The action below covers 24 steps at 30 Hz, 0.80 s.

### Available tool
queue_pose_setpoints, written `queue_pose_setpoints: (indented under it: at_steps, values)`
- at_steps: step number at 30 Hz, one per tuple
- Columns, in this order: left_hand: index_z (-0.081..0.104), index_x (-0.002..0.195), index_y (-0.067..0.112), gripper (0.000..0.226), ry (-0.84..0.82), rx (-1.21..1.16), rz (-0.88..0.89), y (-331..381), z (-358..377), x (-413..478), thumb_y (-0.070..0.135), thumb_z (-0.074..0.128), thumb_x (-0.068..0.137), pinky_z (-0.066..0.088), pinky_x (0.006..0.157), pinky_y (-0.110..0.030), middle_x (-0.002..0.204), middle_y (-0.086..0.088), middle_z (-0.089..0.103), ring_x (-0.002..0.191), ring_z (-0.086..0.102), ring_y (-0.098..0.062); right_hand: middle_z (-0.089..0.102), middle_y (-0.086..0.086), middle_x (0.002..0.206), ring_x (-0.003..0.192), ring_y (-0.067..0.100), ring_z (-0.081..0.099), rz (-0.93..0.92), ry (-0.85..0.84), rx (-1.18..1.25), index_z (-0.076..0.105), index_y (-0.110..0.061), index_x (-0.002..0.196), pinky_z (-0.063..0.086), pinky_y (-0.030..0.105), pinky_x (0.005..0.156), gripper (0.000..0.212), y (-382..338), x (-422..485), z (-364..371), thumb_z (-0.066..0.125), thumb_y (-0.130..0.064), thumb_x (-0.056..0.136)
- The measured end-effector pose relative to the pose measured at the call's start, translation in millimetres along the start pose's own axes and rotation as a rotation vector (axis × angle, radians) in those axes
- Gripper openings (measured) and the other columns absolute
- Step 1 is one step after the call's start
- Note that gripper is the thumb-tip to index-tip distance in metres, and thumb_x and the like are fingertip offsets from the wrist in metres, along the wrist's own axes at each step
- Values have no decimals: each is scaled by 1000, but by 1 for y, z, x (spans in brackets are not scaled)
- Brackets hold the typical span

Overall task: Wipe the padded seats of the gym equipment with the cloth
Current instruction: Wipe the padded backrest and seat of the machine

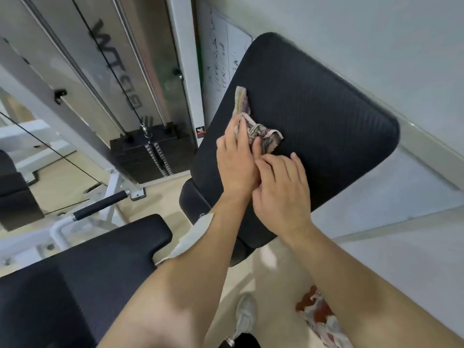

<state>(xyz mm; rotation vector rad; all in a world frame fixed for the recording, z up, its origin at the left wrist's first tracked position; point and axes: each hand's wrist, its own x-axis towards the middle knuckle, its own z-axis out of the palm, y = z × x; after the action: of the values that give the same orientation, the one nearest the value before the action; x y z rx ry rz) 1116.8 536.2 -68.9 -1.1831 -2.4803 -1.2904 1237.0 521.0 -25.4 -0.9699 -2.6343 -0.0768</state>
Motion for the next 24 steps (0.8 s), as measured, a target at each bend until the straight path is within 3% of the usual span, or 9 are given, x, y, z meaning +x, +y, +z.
queue_pose_setpoints:
  at_steps: [3,7,10,14,17,20,22,24]
  values:
    - [54,140,2,50,11,114,-7,-70,18,-47,24,45,96,40,97,-35,147,-13,51,106,51,-31,63,10,126,118,29,56,5,-4,42,60,-8,128,36,44,113,46,-15,-22,36,50,-10,83]
    - [52,140,1,58,-89,93,-410,-176,24,-106,31,31,95,36,108,-43,142,-19,51,121,51,-41,68,7,118,109,28,61,-111,-8,115,69,-10,116,43,40,99,40,-37,-60,86,53,-7,79]
    - [54,139,7,46,-29,16,-487,-211,31,-84,19,41,97,39,110,-43,138,-15,52,126,51,-34,69,7,110,103,27,63,-35,55,175,71,-9,110,47,39,93,39,-44,-73,111,56,-2,75]
    - [54,138,11,46,6,3,-489,-223,49,-76,25,36,98,41,106,-39,136,-11,51,121,52,-29,69,7,94,85,27,63,-74,25,264,71,-7,96,53,38,70,28,-53,-94,140,53,0,75]
    - [42,146,11,48,-94,119,-511,-230,56,-123,16,42,98,44,104,-40,136,-12,48,118,52,-29,63,4,77,69,25,60,-16,-62,357,67,-7,80,50,38,51,21,-57,-117,159,47,-1,78]
    - [36,146,2,53,-319,170,-651,-219,62,-191,13,42,95,43,104,-39,142,-18,39,123,49,-36,61,1,71,65,24,58,29,-126,382,65,-10,73,49,37,48,21,-58,-143,170,44,-5,76]
    - [34,146,0,54,-380,159,-707,-201,63,-228,21,37,96,45,101,-42,140,-19,41,120,51,-36,61,0,69,63,24,59,52,-154,358,64,-12,70,49,32,47,23,-56,-156,173,42,-8,76]
    - [39,142,1,52,-457,165,-673,-185,62,-259,25,31,97,46,92,-37,134,-18,46,114,54,-34,61,-2,67,61,22,59,75,-173,308,64,-14,68,46,23,51,25,-55,-166,174,41,-9,78]
